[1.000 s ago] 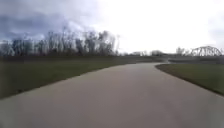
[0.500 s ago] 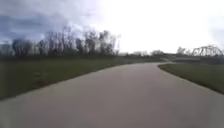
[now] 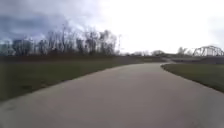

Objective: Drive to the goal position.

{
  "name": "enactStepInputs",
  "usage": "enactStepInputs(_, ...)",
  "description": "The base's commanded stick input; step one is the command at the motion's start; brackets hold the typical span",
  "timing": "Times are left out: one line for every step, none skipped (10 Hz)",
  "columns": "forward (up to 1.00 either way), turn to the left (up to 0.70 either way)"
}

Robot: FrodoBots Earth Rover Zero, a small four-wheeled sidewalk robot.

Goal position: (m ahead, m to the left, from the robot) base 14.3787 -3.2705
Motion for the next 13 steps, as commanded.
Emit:
enactStepInputs(1.0, 0.0)
enactStepInputs(1.0, 0.0)
enactStepInputs(1.0, 0.0)
enactStepInputs(1.0, 0.0)
enactStepInputs(1.0, 0.0)
enactStepInputs(1.0, 0.0)
enactStepInputs(1.0, 0.0)
enactStepInputs(1.0, 0.0)
enactStepInputs(1.0, 0.0)
enactStepInputs(1.0, 0.0)
enactStepInputs(1.0, 0.0)
enactStepInputs(1.0, 0.0)
enactStepInputs(1.0, 0.0)
